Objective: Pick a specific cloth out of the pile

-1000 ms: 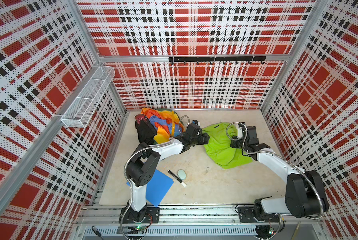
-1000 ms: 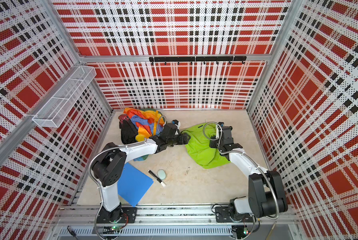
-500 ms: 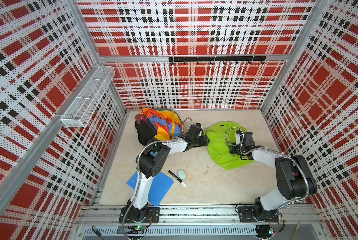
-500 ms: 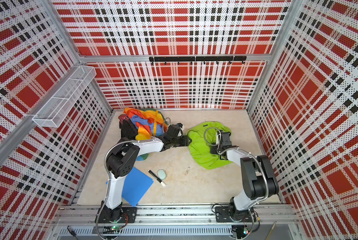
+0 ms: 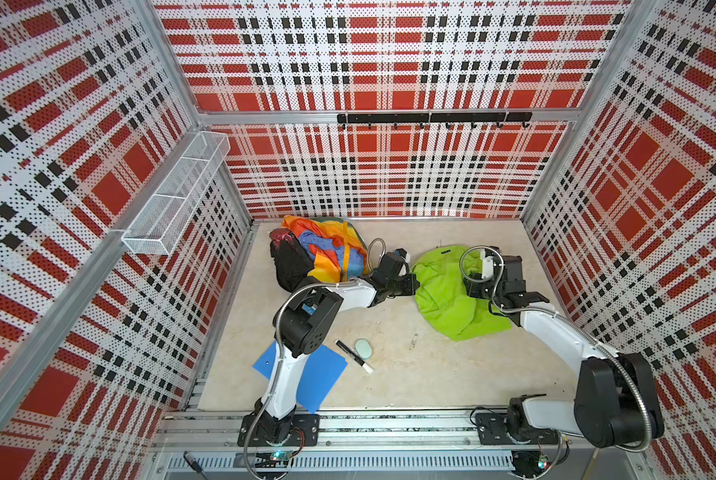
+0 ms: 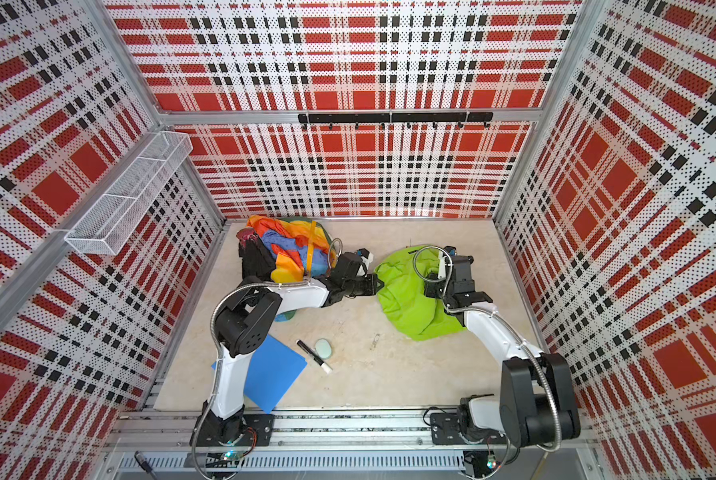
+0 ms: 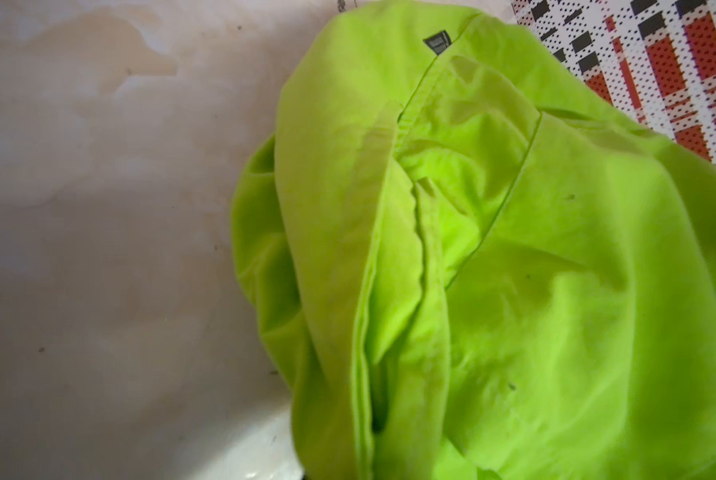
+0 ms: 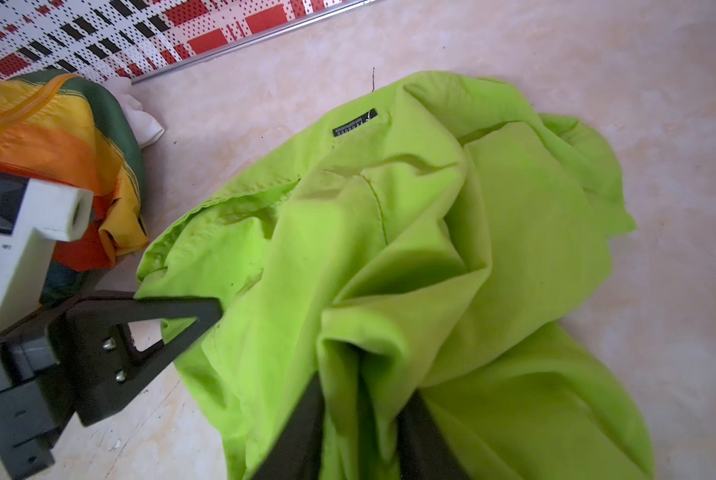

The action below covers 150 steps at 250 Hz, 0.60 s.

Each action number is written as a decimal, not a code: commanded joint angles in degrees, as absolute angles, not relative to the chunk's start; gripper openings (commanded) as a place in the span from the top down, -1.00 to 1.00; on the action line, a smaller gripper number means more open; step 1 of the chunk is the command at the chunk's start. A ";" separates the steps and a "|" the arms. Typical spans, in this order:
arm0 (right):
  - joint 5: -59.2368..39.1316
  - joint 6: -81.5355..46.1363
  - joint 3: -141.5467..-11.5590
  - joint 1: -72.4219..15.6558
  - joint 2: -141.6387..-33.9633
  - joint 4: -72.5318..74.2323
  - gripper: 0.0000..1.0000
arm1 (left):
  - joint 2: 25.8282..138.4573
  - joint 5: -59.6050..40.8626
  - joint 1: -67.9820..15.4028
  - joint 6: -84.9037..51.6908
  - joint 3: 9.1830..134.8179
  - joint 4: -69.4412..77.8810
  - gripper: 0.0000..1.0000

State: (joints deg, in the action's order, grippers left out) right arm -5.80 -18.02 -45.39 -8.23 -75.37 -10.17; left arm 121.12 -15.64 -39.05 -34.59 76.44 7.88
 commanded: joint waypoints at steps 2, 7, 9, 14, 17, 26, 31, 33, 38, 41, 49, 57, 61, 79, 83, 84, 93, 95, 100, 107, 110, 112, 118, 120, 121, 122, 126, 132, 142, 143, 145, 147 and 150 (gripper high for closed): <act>-4.43 -22.25 -47.92 -8.31 -73.40 -11.77 -1.00 | 115.82 -16.24 -39.20 -34.36 75.55 10.65 0.89; -4.24 -22.17 -48.05 -8.28 -73.19 -12.05 -1.00 | 115.47 -16.37 -39.20 -34.30 75.52 10.70 0.81; -4.33 -22.13 -48.18 -8.33 -73.21 -12.15 -1.00 | 115.24 -16.46 -39.22 -34.28 75.50 10.78 0.76; -4.16 -21.98 -48.24 -8.35 -73.13 -12.37 -1.00 | 114.94 -16.67 -39.27 -34.35 75.50 10.87 0.57; -4.19 -21.91 -48.28 -8.33 -73.06 -12.43 -1.00 | 114.68 -16.96 -39.24 -34.30 75.43 11.02 0.42; -4.21 -21.72 -48.49 -8.35 -73.01 -12.69 -1.00 | 114.08 -17.71 -39.29 -34.21 75.33 11.54 0.09; -4.19 -21.59 -48.58 -8.35 -73.12 -12.92 -1.00 | 113.80 -17.89 -39.38 -34.18 75.25 11.76 0.01; -4.14 -21.50 -48.62 -8.35 -73.19 -13.03 -1.00 | 113.68 -17.92 -39.38 -34.19 75.24 11.80 -0.01; -4.14 -21.37 -48.70 -8.35 -73.29 -13.20 -1.00 | 113.41 -18.05 -39.39 -34.17 75.23 11.85 -0.04; -4.13 -21.32 -48.75 -8.35 -73.26 -13.34 -1.00 | 113.22 -18.02 -39.39 -34.19 75.23 11.94 -0.07; -3.81 -21.29 -48.71 -8.30 -73.35 -13.45 -1.00 | 112.86 -17.99 -39.43 -34.19 75.23 11.87 -0.11; -3.09 -21.32 -48.62 -8.34 -73.47 -13.61 -1.00 | 112.76 -17.93 -39.38 -34.25 75.28 11.82 -0.11; -2.60 -21.36 -48.56 -8.35 -73.45 -13.70 -1.00 | 112.64 -17.94 -39.38 -34.22 75.32 11.79 -0.12; 1.21 -21.86 -48.58 -8.29 -73.26 -15.16 -1.00 | 112.75 -17.98 -39.11 -34.64 75.50 11.45 -0.12; 2.28 -22.05 -48.55 -8.29 -73.17 -15.47 -1.00 | 112.76 -17.93 -39.03 -34.71 75.50 11.35 -0.15; 2.50 -22.06 -48.49 -8.27 -73.15 -15.56 -1.00 | 112.76 -17.93 -39.03 -34.71 75.50 11.30 -0.16; 4.49 -22.14 -48.37 -8.22 -73.04 -16.20 -1.00 | 112.85 -17.74 -39.02 -34.58 75.63 10.67 -0.27; 4.77 -22.10 -48.33 -8.18 -72.93 -16.25 -1.00 | 112.85 -17.62 -39.07 -34.53 75.71 10.47 -0.29; 5.05 -22.02 -48.19 -8.03 -73.01 -16.42 -1.00 | 112.85 -17.52 -39.03 -34.36 75.76 10.18 -0.33; 4.46 -21.82 -47.84 -7.60 -73.20 -16.44 -1.00 | 112.81 -17.45 -39.02 -34.16 75.78 9.96 -0.36; 4.07 -21.80 -47.66 -7.42 -73.30 -16.44 -1.00 | 112.89 -17.42 -39.02 -34.12 75.84 9.93 -0.36; 3.81 -21.80 -47.58 -7.22 -73.43 -16.44 -1.00 | 112.93 -17.34 -39.02 -34.08 75.85 9.89 -0.36; 3.02 -21.84 -47.18 -6.76 -73.77 -16.44 -1.00 | 113.09 -17.40 -39.02 -34.09 76.00 9.78 -0.36; 2.75 -21.87 -46.95 -6.59 -73.88 -16.39 -1.00 | 113.15 -17.45 -39.05 -33.99 76.06 9.72 -0.35; 2.65 -21.88 -46.85 -6.50 -73.94 -16.37 -1.00 | 113.22 -17.42 -39.03 -33.96 76.09 9.69 -0.35; 2.51 -21.93 -46.76 -6.46 -74.02 -16.36 -1.00 | 113.30 -17.50 -38.98 -33.94 76.14 9.68 -0.35; 2.12 -22.05 -46.47 -6.25 -74.20 -16.18 -1.00 | 113.57 -17.64 -38.94 -33.97 76.39 9.48 -0.34; 1.63 -22.21 -45.71 -5.92 -74.47 -15.77 -1.00 | 114.13 -17.97 -38.94 -34.01 76.99 9.05 -0.32; 0.92 -22.56 -44.27 -5.51 -74.83 -15.03 -1.00 | 115.21 -18.55 -39.01 -34.01 78.13 8.26 -0.31; 0.85 -22.62 -44.20 -5.48 -74.86 -14.90 -1.00 | 115.35 -18.59 -39.02 -33.97 78.22 8.22 -0.31; 0.70 -22.73 -43.85 -5.41 -74.92 -14.73 -1.00 | 115.54 -18.75 -39.02 -34.00 78.46 8.12 -0.31; 0.53 -22.82 -43.57 -5.33 -75.02 -14.52 -1.00 | 115.81 -18.84 -39.02 -33.99 78.66 8.12 -0.31; 0.26 -22.97 -43.16 -5.24 -75.15 -14.15 -1.00 | 116.13 -18.97 -39.10 -33.94 79.00 7.98 -0.31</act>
State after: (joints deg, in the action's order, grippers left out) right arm 0.93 -21.69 -46.39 -6.39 -74.22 -16.27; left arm 114.28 -17.37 -39.03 -34.39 75.68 9.34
